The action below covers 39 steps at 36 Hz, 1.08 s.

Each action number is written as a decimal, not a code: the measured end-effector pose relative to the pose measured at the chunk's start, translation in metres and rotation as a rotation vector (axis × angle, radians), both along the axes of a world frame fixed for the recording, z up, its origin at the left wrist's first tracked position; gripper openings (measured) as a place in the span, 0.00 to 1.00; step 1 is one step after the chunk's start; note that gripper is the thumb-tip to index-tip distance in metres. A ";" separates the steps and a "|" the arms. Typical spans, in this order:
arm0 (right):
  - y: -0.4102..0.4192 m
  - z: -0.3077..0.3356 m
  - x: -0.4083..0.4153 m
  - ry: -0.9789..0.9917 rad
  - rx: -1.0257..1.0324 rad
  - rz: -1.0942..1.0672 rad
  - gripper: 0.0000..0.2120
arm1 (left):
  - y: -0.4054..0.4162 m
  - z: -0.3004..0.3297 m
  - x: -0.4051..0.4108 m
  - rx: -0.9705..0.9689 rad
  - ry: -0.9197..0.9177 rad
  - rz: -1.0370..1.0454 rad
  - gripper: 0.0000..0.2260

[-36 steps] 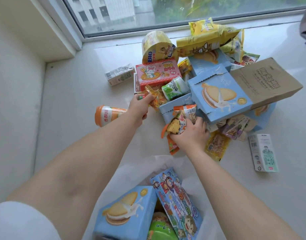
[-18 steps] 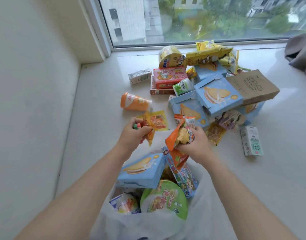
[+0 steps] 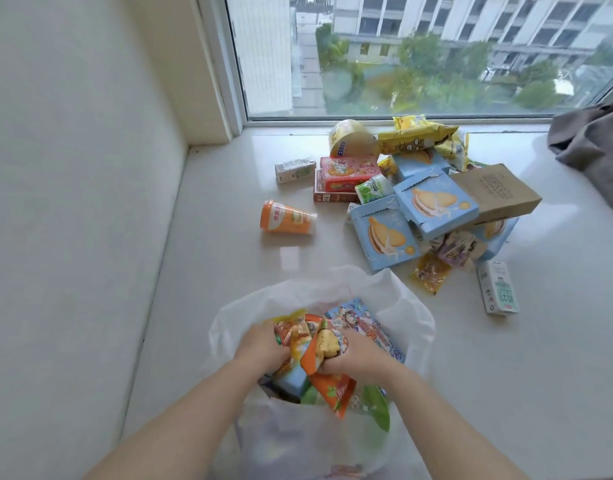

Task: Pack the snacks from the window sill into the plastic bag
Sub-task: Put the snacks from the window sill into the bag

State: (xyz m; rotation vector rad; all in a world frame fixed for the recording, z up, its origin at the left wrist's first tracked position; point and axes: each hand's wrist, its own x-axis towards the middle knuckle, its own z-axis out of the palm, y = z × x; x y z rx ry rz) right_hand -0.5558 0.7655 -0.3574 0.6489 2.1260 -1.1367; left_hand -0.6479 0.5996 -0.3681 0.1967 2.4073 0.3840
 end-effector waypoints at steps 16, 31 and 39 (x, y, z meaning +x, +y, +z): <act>-0.035 0.004 -0.027 -0.076 0.492 0.284 0.46 | -0.010 -0.001 0.003 0.029 0.038 -0.040 0.18; 0.050 0.005 -0.024 0.268 0.907 -0.258 0.32 | -0.014 -0.018 -0.058 -0.298 0.131 0.059 0.18; 0.089 -0.005 -0.010 -0.140 0.784 -0.305 0.12 | -0.018 -0.007 -0.055 0.064 0.294 0.181 0.10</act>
